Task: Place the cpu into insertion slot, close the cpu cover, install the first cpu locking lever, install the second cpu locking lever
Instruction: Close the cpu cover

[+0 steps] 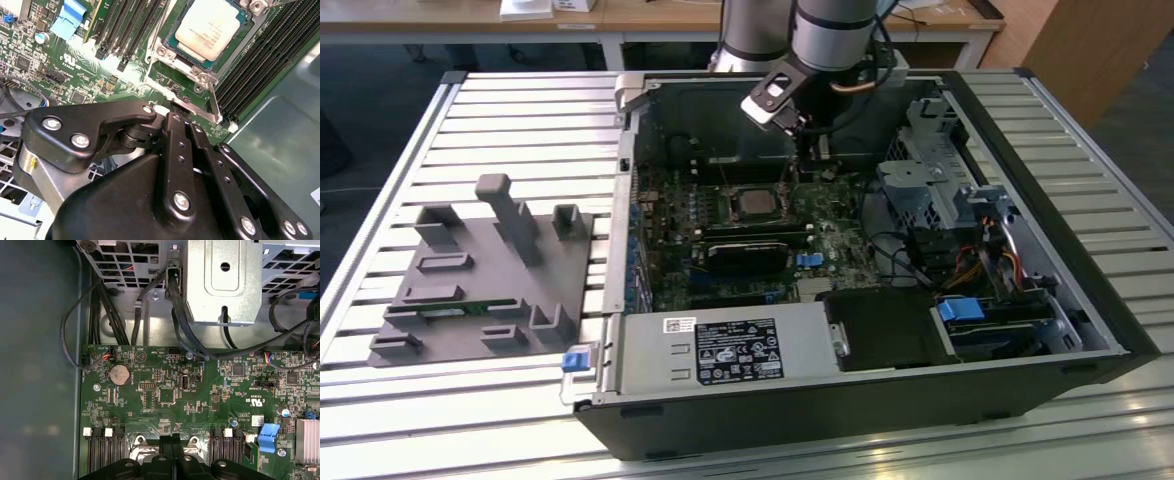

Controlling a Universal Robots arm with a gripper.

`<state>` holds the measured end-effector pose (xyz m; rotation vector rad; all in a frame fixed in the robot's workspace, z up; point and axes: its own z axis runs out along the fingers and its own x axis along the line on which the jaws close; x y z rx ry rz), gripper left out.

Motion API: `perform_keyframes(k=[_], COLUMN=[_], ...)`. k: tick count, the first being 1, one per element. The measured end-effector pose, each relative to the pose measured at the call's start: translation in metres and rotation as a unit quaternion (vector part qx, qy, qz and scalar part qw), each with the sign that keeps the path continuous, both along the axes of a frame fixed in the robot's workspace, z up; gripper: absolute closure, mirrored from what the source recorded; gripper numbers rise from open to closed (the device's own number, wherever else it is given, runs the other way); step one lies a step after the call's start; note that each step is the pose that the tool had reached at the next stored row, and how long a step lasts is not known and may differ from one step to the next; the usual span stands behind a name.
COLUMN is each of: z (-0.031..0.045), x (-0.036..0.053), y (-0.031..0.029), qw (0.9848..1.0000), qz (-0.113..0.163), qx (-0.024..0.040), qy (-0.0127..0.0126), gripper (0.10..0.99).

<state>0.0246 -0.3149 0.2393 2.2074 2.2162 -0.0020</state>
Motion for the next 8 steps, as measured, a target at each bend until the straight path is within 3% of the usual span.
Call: perform_keyframes(k=[8], z=[0.0], x=[-0.002], y=[0.0], qw=[1.0], qz=[0.0], qx=[0.0], qy=[0.0], gripper=[0.976])
